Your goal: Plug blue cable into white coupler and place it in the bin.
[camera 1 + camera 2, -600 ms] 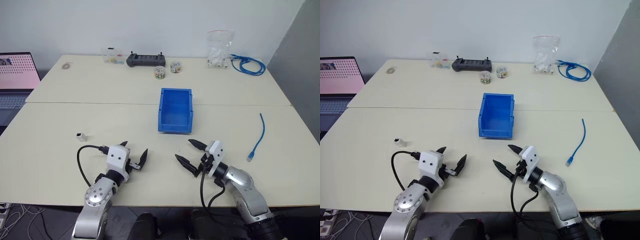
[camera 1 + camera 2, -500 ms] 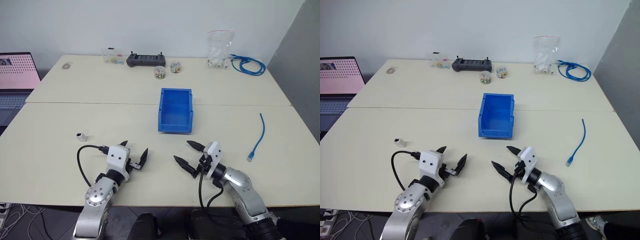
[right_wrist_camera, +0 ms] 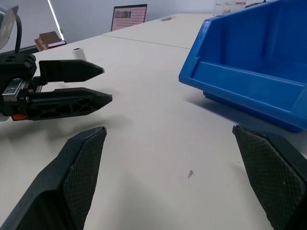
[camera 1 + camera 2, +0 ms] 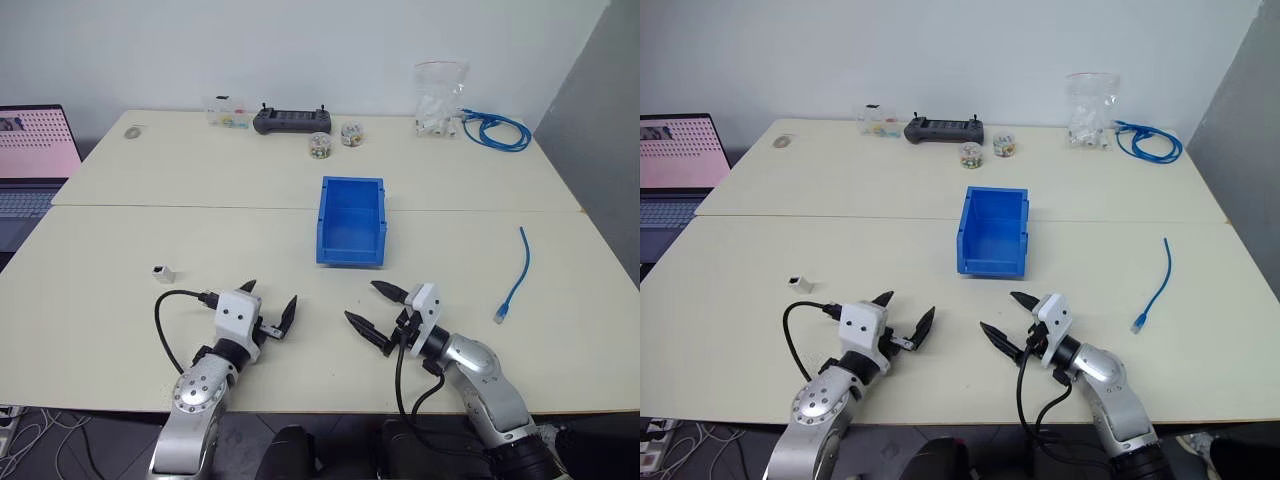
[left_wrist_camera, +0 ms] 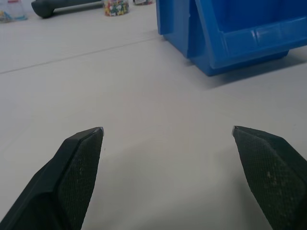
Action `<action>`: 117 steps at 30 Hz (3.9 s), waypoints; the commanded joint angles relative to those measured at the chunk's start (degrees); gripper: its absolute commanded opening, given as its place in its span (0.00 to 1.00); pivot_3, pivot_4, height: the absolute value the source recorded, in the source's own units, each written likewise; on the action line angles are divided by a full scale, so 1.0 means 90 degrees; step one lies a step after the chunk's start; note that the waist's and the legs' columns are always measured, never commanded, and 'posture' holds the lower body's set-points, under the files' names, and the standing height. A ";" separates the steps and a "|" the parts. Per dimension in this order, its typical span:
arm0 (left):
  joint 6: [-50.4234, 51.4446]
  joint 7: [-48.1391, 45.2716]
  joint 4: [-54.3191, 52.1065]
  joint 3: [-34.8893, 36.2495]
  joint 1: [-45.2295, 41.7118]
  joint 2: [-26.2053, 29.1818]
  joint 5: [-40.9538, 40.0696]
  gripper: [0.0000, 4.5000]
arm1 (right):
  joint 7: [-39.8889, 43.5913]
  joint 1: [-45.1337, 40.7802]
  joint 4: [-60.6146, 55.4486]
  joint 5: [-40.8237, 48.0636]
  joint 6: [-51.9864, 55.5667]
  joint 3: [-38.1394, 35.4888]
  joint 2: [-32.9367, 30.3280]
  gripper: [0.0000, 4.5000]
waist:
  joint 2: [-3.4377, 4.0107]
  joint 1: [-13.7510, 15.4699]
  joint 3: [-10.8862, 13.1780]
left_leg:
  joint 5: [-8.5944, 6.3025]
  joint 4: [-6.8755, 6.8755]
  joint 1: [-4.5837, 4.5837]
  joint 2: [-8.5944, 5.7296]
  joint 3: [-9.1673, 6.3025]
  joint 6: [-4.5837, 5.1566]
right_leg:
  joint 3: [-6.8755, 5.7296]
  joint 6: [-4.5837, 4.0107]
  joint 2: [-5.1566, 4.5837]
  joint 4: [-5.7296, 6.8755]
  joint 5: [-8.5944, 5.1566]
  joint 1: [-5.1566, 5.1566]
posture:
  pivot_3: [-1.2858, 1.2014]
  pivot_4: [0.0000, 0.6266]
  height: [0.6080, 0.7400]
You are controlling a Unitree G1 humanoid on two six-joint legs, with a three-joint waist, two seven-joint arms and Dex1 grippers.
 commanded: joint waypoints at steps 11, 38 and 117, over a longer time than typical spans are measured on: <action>-0.0755 -0.0949 0.0062 0.0044 -0.0034 0.0209 -0.0701 1.00 | -0.0103 -0.0207 -0.0023 -0.0048 -0.0074 -0.0048 0.0131 0.99 | 0.0000 -0.0003 0.0000 | 0.0000 0.0000 0.0005 0.0000 -0.0001 0.0000 | -0.0001 0.0000 0.0000 -0.0001 0.0000 0.0004 | 0.52 0.24 1.00; 0.1920 -0.3963 -0.0794 -0.1802 -0.2434 0.1983 -0.1696 1.00 | 0.3966 -0.0867 0.0701 -0.0884 -0.1391 -0.1462 -0.6070 0.99 | 0.0007 -0.0023 0.0015 | -0.0001 -0.0002 0.0031 -0.0001 0.0003 0.0003 | -0.0005 0.0025 0.0005 -0.0018 -0.0023 0.0042 | 0.52 0.24 1.00; -0.0096 -0.4622 0.0905 -0.0132 -0.0829 0.3781 -0.0755 1.00 | 0.2430 -0.3852 0.1506 -0.2131 0.2236 0.2209 0.0131 0.18 | 0.0025 -0.0165 0.0045 | -0.0003 -0.0012 0.0022 0.0003 -0.0032 -0.0004 | -0.0013 -0.0030 0.0007 0.0005 -0.0019 0.0006 | 0.52 0.24 1.00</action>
